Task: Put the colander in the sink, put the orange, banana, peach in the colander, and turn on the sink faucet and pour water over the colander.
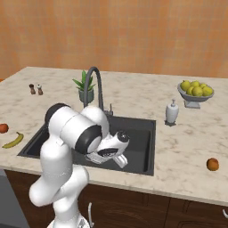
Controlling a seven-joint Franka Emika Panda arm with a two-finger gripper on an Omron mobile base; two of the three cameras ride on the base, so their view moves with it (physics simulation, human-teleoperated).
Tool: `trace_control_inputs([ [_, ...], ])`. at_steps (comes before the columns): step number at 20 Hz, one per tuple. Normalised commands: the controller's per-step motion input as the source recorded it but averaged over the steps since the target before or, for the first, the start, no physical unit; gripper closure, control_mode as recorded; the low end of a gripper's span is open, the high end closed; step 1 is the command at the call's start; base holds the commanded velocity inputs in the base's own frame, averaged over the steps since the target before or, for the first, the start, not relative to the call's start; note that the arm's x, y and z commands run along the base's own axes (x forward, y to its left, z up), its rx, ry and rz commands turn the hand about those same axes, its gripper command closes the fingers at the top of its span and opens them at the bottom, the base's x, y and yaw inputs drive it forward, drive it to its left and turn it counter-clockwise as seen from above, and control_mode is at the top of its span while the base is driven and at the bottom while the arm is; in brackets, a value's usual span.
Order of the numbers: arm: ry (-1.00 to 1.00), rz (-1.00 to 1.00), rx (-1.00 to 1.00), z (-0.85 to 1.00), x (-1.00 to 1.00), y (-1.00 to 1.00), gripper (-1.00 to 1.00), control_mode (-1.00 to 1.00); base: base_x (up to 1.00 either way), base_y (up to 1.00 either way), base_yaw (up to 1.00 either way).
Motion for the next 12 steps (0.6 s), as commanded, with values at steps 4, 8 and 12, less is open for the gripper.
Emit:
trace_control_inputs([
  [4, -0.03, 0.16, -0.07, -0.05, 0.47, -0.03, 1.00, -1.00, 0.00, 0.00, 0.00],
  [8, -0.07, 0.13, -0.03, 0.00, 0.43, -0.19, 1.00, -1.00, 0.00, 0.00, 0.00],
  [12, -0.07, 0.06, -0.04, 0.00, 0.30, -0.44, 1.00, -1.00, 0.00, 0.00, 0.00],
])
